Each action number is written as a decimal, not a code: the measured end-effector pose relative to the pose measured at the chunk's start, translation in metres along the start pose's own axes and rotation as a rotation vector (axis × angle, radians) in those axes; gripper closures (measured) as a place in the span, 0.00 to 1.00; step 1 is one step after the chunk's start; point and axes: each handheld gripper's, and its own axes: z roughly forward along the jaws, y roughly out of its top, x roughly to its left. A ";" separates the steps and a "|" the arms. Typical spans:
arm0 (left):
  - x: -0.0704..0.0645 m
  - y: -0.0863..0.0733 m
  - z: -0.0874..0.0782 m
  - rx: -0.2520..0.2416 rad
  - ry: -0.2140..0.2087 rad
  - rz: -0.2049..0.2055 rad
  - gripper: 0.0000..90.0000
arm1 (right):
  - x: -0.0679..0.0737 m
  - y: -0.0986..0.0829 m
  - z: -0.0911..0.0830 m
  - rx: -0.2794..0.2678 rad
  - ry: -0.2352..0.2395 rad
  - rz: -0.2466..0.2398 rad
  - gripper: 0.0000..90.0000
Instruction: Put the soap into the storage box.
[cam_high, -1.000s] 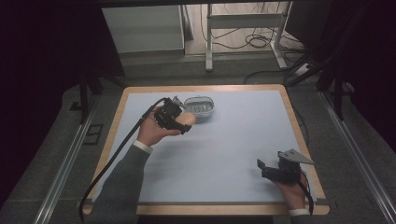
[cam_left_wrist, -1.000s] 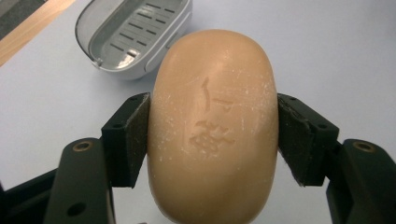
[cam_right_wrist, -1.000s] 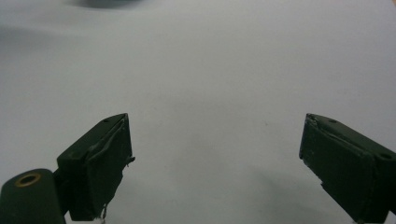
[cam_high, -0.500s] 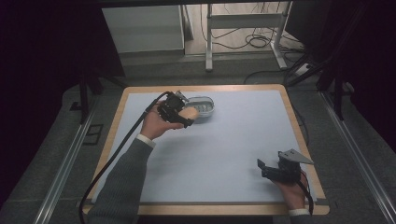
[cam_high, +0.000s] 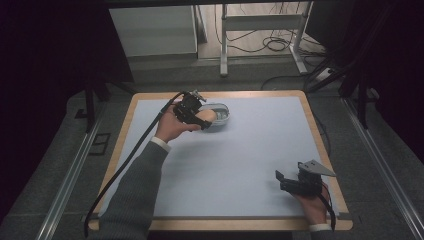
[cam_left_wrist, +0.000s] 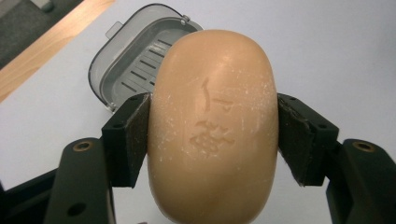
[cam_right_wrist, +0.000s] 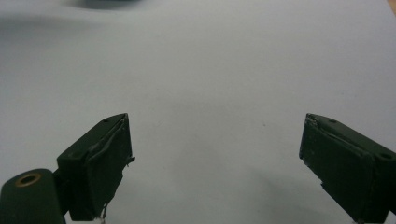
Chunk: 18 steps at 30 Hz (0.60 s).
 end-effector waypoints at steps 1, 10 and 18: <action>0.000 0.001 0.002 0.004 0.004 -0.001 0.36 | 0.000 0.000 0.000 -0.001 0.001 0.001 0.10; 0.005 0.008 0.007 -0.003 -0.015 0.009 0.36 | 0.000 0.000 0.000 -0.004 -0.002 0.001 0.10; 0.017 0.007 0.011 -0.009 -0.035 -0.025 0.36 | 0.001 0.000 0.000 -0.006 -0.007 -0.004 0.10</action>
